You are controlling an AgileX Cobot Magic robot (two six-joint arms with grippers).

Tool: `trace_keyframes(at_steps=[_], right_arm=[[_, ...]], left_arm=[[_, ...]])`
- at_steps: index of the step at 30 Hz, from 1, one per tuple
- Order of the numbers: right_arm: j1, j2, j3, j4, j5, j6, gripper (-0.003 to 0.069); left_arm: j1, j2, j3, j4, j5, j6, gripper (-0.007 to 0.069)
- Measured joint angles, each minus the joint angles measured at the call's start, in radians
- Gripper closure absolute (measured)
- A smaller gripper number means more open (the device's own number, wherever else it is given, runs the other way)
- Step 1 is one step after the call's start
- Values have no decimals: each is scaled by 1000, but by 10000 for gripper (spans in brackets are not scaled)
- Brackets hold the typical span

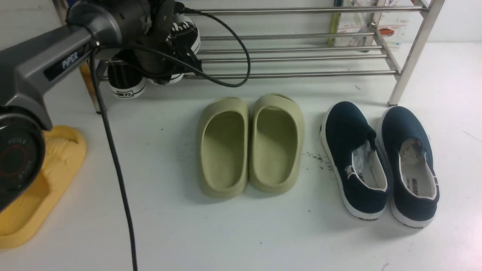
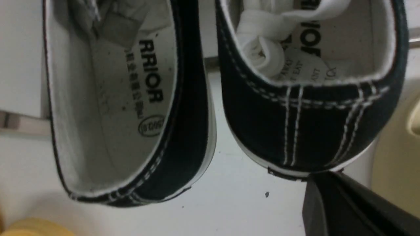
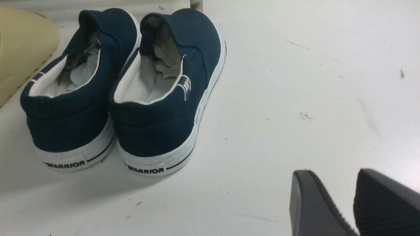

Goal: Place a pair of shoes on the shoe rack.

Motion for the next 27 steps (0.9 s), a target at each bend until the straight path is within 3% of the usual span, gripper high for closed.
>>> trace_keyframes(at_steps=[10, 21, 27], right_arm=[[0, 0, 0, 0, 0, 0, 419], [0, 0, 0, 0, 0, 0, 419], [0, 0, 0, 0, 0, 0, 419]], left_arm=[[0, -1, -5, -26, 69, 8, 638], [0, -270, 10, -30, 288, 51, 638], [0, -583, 273, -60, 273, 14, 638]])
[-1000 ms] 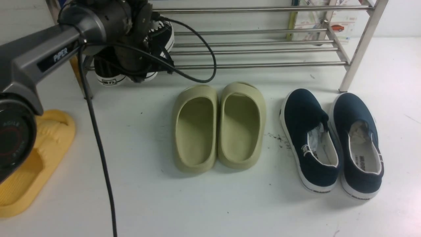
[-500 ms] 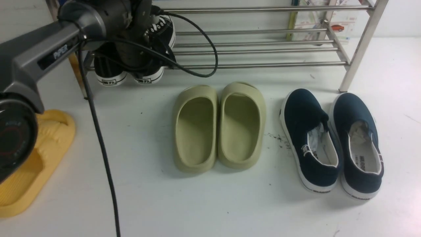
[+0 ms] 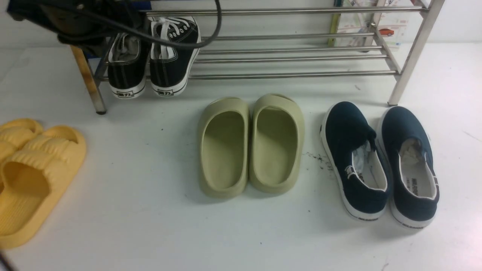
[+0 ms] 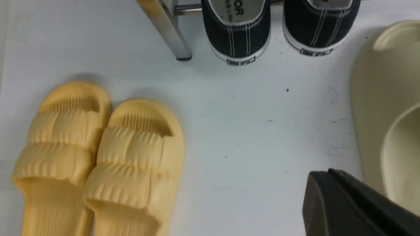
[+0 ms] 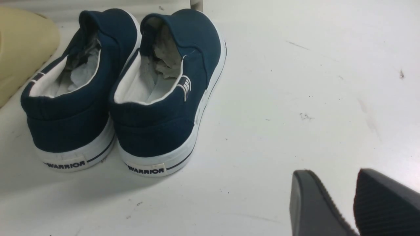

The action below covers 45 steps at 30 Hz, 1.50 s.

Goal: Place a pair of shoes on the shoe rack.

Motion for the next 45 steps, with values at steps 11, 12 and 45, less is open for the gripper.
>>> trace_keyframes(at_steps=[11, 12, 45], right_arm=[[0, 0, 0, 0, 0, 0, 419], [0, 0, 0, 0, 0, 0, 419], [0, 0, 0, 0, 0, 0, 419]], left_arm=[[0, -521, 494, -45, -131, -66, 638], [0, -561, 523, -45, -136, -67, 638], [-11, -1190, 1040, -68, -431, -177, 638]])
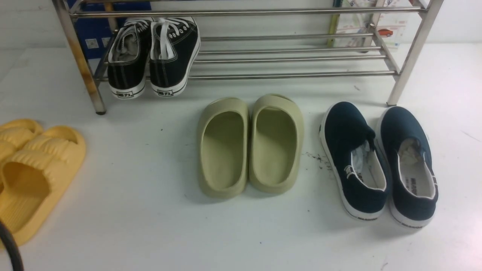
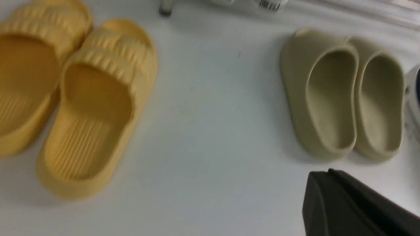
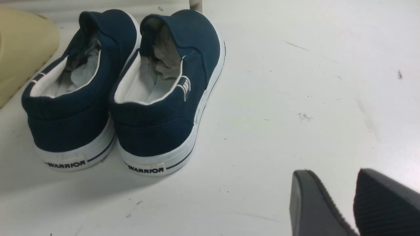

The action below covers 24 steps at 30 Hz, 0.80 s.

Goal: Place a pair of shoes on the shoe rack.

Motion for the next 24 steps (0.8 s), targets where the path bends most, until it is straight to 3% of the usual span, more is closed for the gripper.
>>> trace_keyframes(at_steps=[3, 7, 14, 24], right_arm=[[0, 0, 0, 0, 0, 0, 419], [0, 0, 0, 0, 0, 0, 419], [0, 0, 0, 0, 0, 0, 419], [0, 0, 0, 0, 0, 0, 419]], left_arm=[[0, -113, 180, 69, -272, -3, 638], [58, -206, 314, 46, -406, -4, 638], [236, -258, 422, -147, -444, 137, 638], [260, -330, 553, -163, -458, 174, 638]])
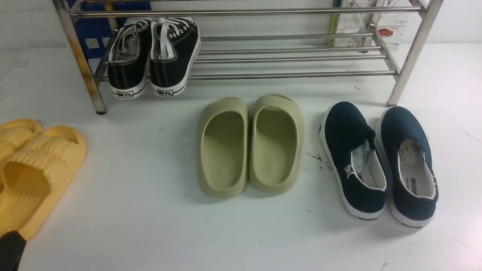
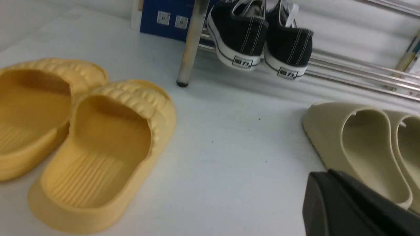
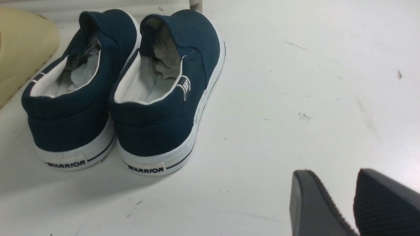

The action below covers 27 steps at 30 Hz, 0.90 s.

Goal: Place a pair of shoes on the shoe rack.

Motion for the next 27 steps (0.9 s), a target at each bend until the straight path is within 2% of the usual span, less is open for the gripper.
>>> trace_keyframes(at_steps=[14, 23, 27], right_arm=[[0, 0, 0, 0, 0, 0, 419], [0, 0, 0, 0, 0, 0, 419], [0, 0, 0, 0, 0, 0, 419]], left_arm=[[0, 0, 55, -63, 7, 1, 638], [1, 0, 55, -96, 121, 114, 638], [51, 0, 55, -97, 120, 123, 638]])
